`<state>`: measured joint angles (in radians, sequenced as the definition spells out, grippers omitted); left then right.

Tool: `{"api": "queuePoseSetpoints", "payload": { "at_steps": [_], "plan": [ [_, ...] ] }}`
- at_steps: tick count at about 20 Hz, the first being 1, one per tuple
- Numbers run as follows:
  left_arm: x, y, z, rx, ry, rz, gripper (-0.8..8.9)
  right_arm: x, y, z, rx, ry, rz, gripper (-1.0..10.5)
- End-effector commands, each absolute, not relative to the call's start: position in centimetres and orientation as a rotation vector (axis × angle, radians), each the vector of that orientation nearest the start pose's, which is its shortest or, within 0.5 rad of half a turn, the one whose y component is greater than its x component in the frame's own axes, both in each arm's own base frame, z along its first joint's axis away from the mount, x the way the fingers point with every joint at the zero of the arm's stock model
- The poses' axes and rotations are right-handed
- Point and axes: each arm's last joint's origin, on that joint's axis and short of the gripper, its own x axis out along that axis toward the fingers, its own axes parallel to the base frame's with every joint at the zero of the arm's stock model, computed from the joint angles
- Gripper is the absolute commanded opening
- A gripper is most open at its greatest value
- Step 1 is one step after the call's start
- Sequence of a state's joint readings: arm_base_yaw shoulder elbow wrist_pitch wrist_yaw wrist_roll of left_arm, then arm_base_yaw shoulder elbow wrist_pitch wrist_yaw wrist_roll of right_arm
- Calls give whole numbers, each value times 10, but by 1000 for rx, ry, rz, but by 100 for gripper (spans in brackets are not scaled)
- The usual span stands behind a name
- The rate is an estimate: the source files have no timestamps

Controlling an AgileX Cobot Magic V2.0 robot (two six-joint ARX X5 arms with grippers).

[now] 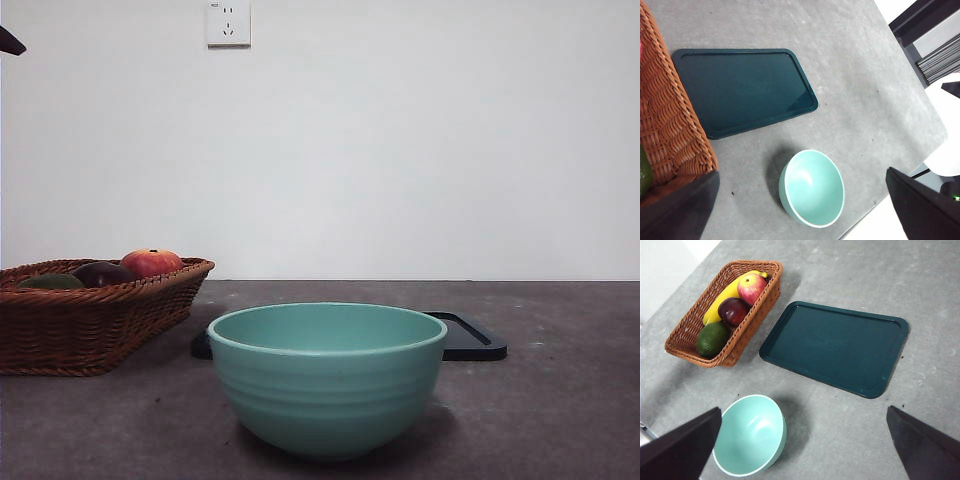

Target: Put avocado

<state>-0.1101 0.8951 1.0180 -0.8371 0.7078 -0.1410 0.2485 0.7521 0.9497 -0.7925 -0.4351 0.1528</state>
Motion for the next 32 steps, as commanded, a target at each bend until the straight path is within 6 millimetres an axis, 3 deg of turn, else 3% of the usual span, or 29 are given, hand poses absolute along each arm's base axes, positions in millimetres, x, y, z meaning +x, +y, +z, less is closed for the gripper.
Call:
{"api": "queuePoseSetpoints", "payload": {
  "at_steps": [1, 7, 11, 18, 24, 27, 32],
  "plan": [
    [157, -35, 345, -280, 735, -664, 530, 126, 45, 344, 187, 630, 630, 549],
    [179, -31, 322, -198, 905, -405, 530, 126, 45, 344, 189, 630, 636, 549],
    [217, -32, 294, -164, 1017, -302, 530, 126, 45, 344, 190, 630, 636, 549],
    [274, -49, 237, -158, 1148, -312, 526, 126, 46, 344, 194, 632, 639, 549],
    [293, -56, 205, -127, 1222, -246, 517, 126, 46, 344, 195, 632, 643, 549],
    [296, -56, 200, -116, 1228, -224, 463, 126, 46, 344, 195, 632, 643, 549],
    [298, -55, 200, -102, 1210, -206, 462, 126, 46, 344, 194, 632, 643, 549]
  ]
}}
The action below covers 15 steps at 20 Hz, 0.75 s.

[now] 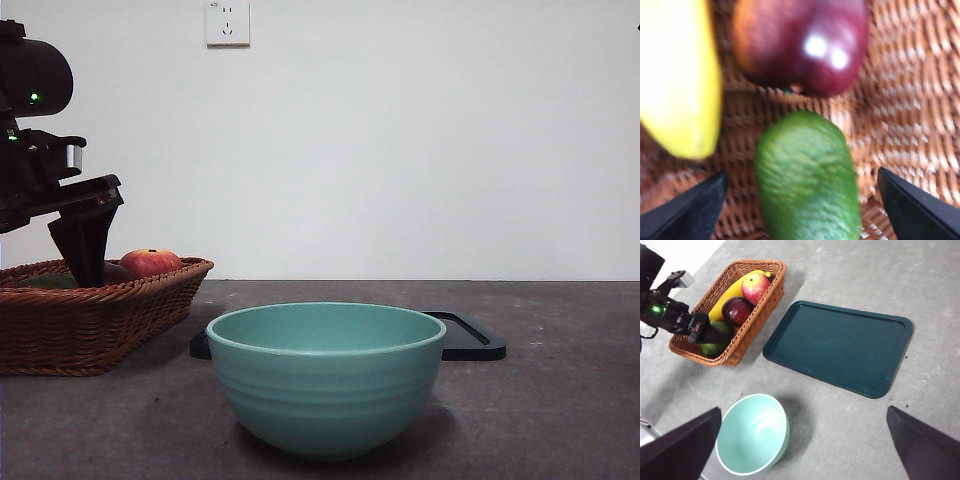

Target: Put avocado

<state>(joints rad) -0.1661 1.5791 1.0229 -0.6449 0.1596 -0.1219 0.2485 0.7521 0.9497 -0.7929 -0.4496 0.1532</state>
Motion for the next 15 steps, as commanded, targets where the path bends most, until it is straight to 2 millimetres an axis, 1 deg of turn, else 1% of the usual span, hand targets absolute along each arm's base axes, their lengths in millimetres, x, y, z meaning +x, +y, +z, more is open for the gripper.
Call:
{"api": "queuePoseSetpoints", "payload": {
  "at_steps": [1, 5, 6, 8, 10, 13, 15],
  "plan": [
    [299, -55, 199, -102, 1214, -205, 463, 126, 46, 344, 194, 632, 643, 549],
    [301, -56, 190, -102, 1249, -200, 461, 126, 46, 344, 194, 632, 643, 549],
    [301, -56, 189, -108, 1252, -195, 439, 126, 46, 344, 194, 632, 643, 549],
    [302, -56, 189, -114, 1246, -192, 333, 126, 46, 344, 194, 632, 643, 549],
    [302, -56, 189, -114, 1251, -191, 248, 126, 46, 344, 194, 632, 643, 549],
    [301, -56, 193, -114, 1258, -191, 235, 126, 46, 344, 194, 632, 643, 549],
    [301, -56, 202, -114, 1248, -193, 235, 126, 46, 344, 194, 632, 643, 549]
  ]
}}
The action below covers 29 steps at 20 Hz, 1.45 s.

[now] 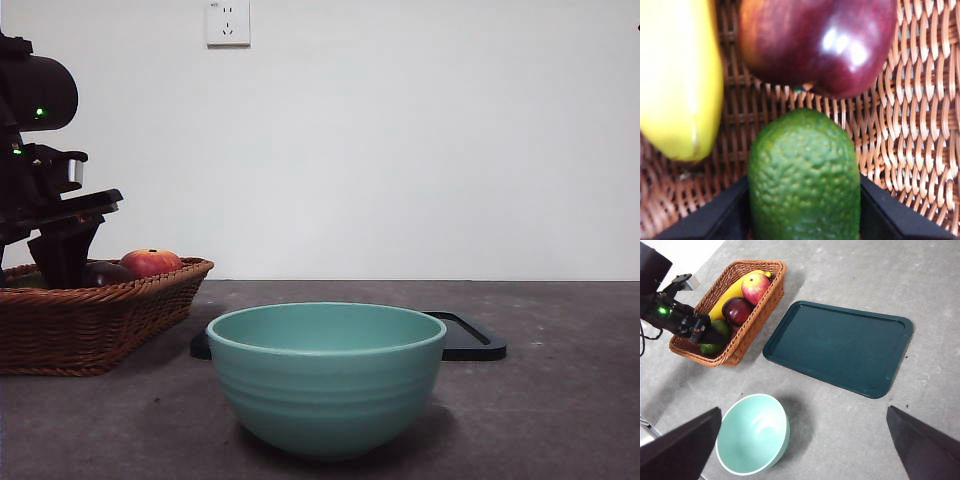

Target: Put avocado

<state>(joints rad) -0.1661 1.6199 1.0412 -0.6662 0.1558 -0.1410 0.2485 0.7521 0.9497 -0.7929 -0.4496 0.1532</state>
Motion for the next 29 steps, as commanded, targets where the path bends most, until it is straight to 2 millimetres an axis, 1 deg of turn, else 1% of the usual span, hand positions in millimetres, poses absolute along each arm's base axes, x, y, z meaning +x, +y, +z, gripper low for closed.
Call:
{"api": "queuePoseSetpoints", "payload": {
  "at_steps": [1, 5, 7, 9, 11, 12, 15, 18, 22, 25, 29],
  "plan": [
    [301, -56, 208, -114, 1239, -195, 235, 126, 46, 344, 194, 632, 643, 549],
    [292, -55, 243, -114, 1196, -204, 235, 126, 46, 344, 194, 632, 643, 549],
    [280, -60, 261, -106, 1167, -231, 235, 126, 46, 344, 194, 632, 643, 549],
    [263, -69, 277, -95, 1136, -282, 235, 126, 46, 344, 194, 632, 643, 549],
    [245, -83, 293, -117, 1105, -377, 235, 126, 46, 344, 194, 632, 643, 549],
    [235, -93, 301, -136, 1089, -450, 235, 126, 46, 344, 194, 632, 642, 549],
    [209, -122, 315, -113, 1054, -600, 235, 126, 46, 344, 194, 632, 642, 549],
    [188, -151, 314, -48, 1078, -723, 235, 126, 46, 344, 194, 632, 643, 549],
    [172, -189, 306, 38, 1088, -864, 234, 126, 46, 344, 194, 632, 643, 549],
    [167, -217, 291, 94, 1114, -926, 234, 126, 46, 344, 194, 632, 643, 549],
    [173, -246, 260, 171, 1153, -908, 234, 126, 46, 344, 194, 632, 642, 549]
  ]
}}
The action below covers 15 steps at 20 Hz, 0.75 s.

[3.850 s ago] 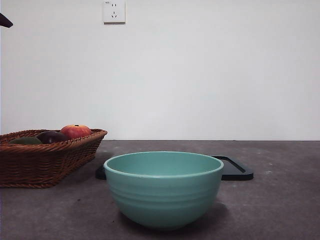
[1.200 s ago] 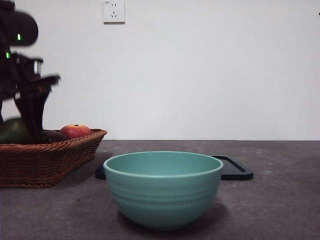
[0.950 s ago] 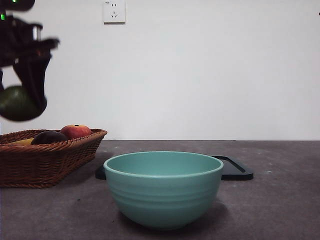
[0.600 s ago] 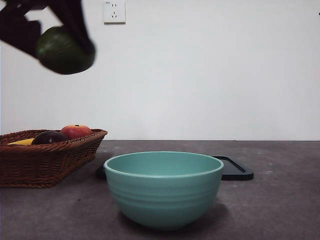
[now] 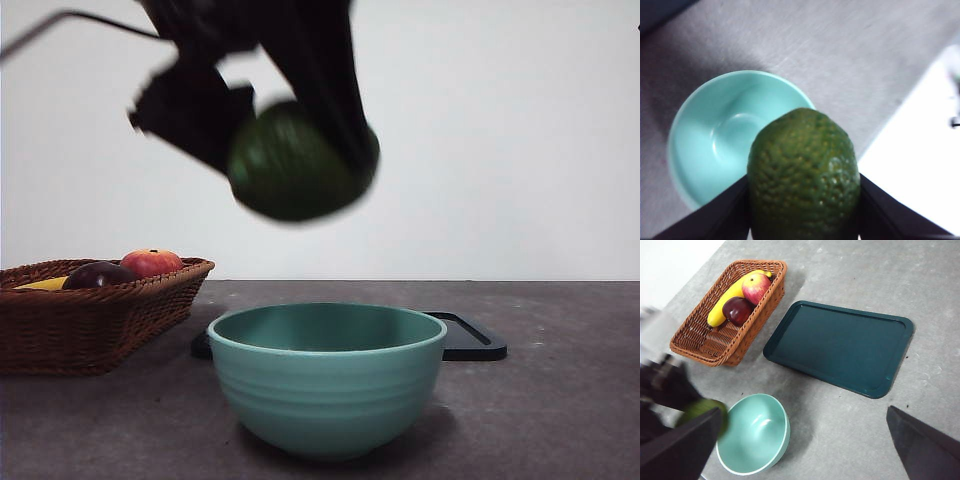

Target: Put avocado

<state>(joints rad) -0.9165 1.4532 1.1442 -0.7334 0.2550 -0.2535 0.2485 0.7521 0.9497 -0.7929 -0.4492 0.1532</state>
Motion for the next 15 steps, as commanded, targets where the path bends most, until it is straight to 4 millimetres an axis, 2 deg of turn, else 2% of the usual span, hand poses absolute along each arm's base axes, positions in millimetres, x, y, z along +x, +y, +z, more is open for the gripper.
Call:
{"api": "queuePoseSetpoints", "payload": {
  "at_steps": [1, 8, 11, 15],
  "plan": [
    [175, -250, 252, 188, 1165, -891, 234, 126, 46, 344, 194, 632, 643, 549],
    [191, -271, 210, 266, 1199, -827, 235, 126, 46, 344, 194, 632, 642, 549],
    [193, -274, 198, 298, 1230, -824, 235, 126, 46, 344, 193, 632, 643, 549],
    [194, -275, 192, 315, 1243, -824, 234, 126, 46, 344, 193, 632, 643, 549]
  ]
}}
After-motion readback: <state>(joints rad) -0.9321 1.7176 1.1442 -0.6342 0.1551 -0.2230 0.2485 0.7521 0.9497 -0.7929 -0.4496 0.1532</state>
